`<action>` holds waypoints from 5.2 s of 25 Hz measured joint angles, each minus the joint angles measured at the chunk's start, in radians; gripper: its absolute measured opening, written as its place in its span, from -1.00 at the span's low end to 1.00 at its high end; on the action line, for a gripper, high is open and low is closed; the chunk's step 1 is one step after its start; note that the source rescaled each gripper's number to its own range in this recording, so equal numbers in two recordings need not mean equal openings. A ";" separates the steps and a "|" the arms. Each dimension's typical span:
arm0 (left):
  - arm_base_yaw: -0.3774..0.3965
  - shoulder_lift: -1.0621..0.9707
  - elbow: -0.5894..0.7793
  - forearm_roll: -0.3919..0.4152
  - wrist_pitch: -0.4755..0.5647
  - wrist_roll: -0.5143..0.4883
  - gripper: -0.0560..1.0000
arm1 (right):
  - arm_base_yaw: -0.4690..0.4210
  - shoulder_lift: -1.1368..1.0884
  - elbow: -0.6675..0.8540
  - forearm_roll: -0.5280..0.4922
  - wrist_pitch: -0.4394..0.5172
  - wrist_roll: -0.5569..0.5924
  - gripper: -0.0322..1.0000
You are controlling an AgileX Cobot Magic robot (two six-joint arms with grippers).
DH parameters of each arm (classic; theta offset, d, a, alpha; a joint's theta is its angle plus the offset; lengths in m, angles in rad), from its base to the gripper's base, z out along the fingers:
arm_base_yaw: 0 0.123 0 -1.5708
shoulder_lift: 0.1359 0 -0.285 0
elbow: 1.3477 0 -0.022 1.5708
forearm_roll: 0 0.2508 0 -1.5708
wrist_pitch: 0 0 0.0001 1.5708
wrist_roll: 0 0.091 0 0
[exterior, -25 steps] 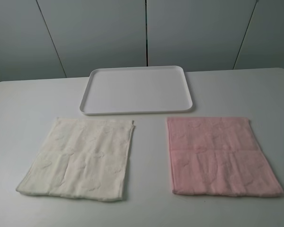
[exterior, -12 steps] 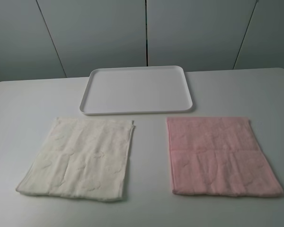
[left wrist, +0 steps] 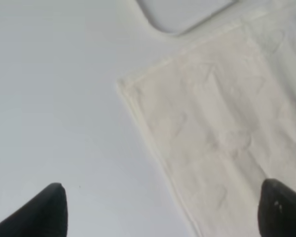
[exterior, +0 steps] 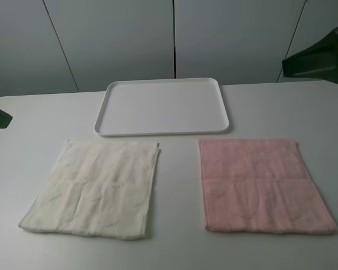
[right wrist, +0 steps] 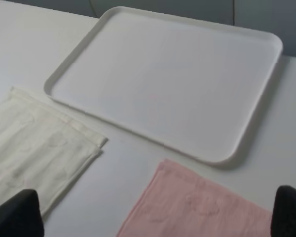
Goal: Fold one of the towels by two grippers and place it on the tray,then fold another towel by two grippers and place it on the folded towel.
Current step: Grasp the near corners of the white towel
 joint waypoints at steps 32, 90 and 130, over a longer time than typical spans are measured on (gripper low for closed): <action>-0.271 0.377 0.193 0.304 0.023 0.568 0.99 | 0.986 0.635 -0.239 -0.689 -0.070 0.245 1.00; -0.279 0.632 0.308 0.402 -0.182 0.550 0.98 | 1.260 0.989 -0.396 -0.771 -0.095 0.368 1.00; -0.280 0.633 0.308 0.410 -0.182 0.544 0.98 | 1.261 1.131 -0.453 -0.900 -0.142 0.472 -0.88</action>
